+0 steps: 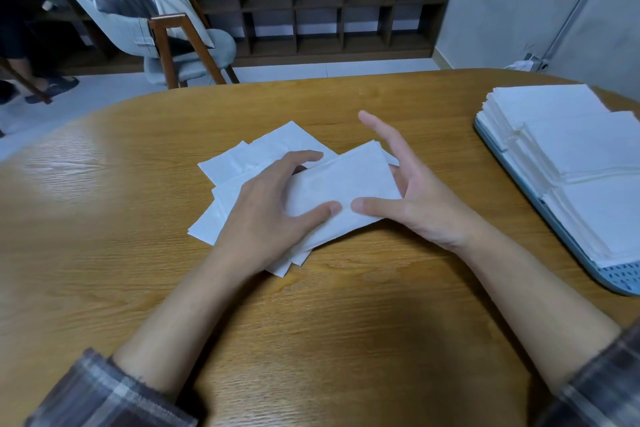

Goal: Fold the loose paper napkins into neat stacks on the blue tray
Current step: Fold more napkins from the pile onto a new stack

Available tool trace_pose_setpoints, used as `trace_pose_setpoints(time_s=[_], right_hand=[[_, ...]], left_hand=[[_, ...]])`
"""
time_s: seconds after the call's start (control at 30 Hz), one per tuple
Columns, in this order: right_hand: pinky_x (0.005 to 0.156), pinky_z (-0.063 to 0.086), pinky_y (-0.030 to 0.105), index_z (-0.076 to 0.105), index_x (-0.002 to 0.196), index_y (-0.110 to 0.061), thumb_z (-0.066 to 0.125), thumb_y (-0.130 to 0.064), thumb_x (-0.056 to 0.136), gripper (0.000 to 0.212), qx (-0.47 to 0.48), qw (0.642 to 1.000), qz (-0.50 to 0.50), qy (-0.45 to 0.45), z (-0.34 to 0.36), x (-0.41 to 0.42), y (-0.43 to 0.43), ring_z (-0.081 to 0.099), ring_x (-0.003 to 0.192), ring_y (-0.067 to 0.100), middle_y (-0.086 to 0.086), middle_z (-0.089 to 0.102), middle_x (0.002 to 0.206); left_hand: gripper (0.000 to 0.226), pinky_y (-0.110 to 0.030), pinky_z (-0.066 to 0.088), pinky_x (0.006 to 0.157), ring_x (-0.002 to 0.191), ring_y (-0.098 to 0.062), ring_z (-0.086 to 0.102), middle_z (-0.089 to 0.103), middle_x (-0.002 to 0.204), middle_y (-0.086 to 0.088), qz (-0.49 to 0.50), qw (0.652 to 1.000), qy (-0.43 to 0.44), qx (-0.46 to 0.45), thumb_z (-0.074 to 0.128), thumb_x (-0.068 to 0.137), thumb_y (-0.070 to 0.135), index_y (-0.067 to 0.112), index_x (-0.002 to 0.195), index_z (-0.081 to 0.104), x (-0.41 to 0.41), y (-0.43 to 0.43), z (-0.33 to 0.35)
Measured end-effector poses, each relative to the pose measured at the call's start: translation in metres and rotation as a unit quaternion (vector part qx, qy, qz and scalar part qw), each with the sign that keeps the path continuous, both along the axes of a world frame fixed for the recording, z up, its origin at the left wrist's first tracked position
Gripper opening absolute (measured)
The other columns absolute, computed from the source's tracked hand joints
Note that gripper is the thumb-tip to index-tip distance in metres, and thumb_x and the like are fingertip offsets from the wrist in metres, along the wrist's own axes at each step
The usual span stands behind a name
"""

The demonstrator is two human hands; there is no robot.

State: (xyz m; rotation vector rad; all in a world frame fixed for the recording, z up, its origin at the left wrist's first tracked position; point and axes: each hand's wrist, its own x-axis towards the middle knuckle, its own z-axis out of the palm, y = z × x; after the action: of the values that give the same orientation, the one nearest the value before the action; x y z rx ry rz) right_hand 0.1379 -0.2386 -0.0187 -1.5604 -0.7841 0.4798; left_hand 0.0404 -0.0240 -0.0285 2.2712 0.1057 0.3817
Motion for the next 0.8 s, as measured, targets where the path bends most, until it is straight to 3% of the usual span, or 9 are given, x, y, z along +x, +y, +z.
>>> trace_pose_setpoints(time_s=[0.13,0.23,0.3,0.4,0.5,0.57,0.63,0.8], right_hand=[[0.103,0.055,0.036,0.037,0.159,-0.04,0.076,0.004,0.091,0.09,0.006,1.0,-0.005,-0.014,-0.001,0.004,-0.002,0.064,0.126,0.022,0.002,0.06,0.143],[0.1,0.052,0.024,0.053,0.15,-0.021,0.073,0.007,0.091,0.069,0.03,0.999,-0.023,-0.019,-0.001,0.005,-0.001,0.062,0.126,0.01,-0.01,0.063,0.138],[0.097,0.052,0.021,0.065,0.138,-0.014,0.072,0.006,0.092,0.05,0.029,0.999,-0.031,-0.016,-0.001,0.005,-0.001,0.065,0.121,0.006,-0.013,0.071,0.129],[0.098,0.053,0.026,0.075,0.123,-0.011,0.076,-0.003,0.09,0.033,0.022,0.999,-0.026,-0.002,-0.003,0.008,-0.004,0.069,0.118,0.013,-0.003,0.076,0.124],[0.107,0.05,0.029,0.078,0.119,-0.014,0.076,-0.003,0.092,0.029,0.009,0.999,-0.046,-0.014,-0.005,0.011,-0.004,0.068,0.123,0.012,-0.004,0.077,0.124],[0.109,0.049,0.028,0.079,0.118,-0.015,0.075,0.0,0.094,0.029,-0.002,0.994,-0.094,-0.048,-0.008,0.014,-0.003,0.067,0.122,0.008,-0.008,0.077,0.122],[0.108,0.047,0.024,0.079,0.117,-0.018,0.074,0.001,0.094,0.03,-0.006,0.984,-0.158,-0.076,-0.009,0.018,-0.004,0.066,0.12,0.002,-0.014,0.077,0.12],[0.097,0.04,0.004,0.08,0.113,-0.021,0.072,0.001,0.091,0.032,-0.01,0.96,-0.26,-0.104,-0.008,0.026,-0.01,0.062,0.116,-0.011,-0.022,0.076,0.116]], left_hand=[[0.051,-0.016,0.052,0.077,0.091,-0.003,0.067,0.07,0.103,0.009,0.042,0.995,-0.013,-0.094,0.087,0.084,0.039,0.042,0.129,0.063,0.002,0.005,0.003],[0.052,-0.045,0.063,0.086,0.091,-0.021,0.076,0.072,0.114,-0.005,0.046,0.971,-0.005,-0.236,0.09,0.084,0.034,0.042,0.129,0.065,0.001,0.008,0.008],[0.054,-0.053,0.062,0.091,0.101,-0.026,0.076,0.072,0.119,-0.007,0.03,0.959,0.006,-0.281,0.089,0.085,0.033,0.046,0.131,0.063,0.0,0.008,0.009],[0.058,-0.044,0.065,0.085,0.108,-0.028,0.074,0.07,0.121,-0.011,-0.011,0.968,-0.012,-0.251,0.084,0.09,0.016,0.041,0.137,0.059,-0.001,0.006,0.008],[0.058,-0.041,0.065,0.083,0.104,-0.026,0.074,0.067,0.121,-0.006,-0.035,0.975,-0.038,-0.214,0.079,0.094,0.012,0.039,0.14,0.056,0.0,0.004,0.004],[0.06,-0.031,0.062,0.083,0.099,-0.017,0.073,0.063,0.123,0.006,-0.02,0.989,-0.048,-0.137,0.076,0.097,0.016,0.042,0.145,0.05,0.001,0.002,-0.001],[0.067,-0.022,0.057,0.088,0.106,-0.009,0.068,0.056,0.131,0.012,-0.013,0.998,-0.049,-0.039,0.077,0.097,0.022,0.04,0.151,0.043,0.002,0.003,-0.007],[0.064,-0.026,0.047,0.104,0.123,0.003,0.055,0.054,0.139,0.025,-0.074,0.993,0.013,0.091,0.079,0.09,0.048,0.041,0.146,0.049,0.0,0.002,-0.013]])
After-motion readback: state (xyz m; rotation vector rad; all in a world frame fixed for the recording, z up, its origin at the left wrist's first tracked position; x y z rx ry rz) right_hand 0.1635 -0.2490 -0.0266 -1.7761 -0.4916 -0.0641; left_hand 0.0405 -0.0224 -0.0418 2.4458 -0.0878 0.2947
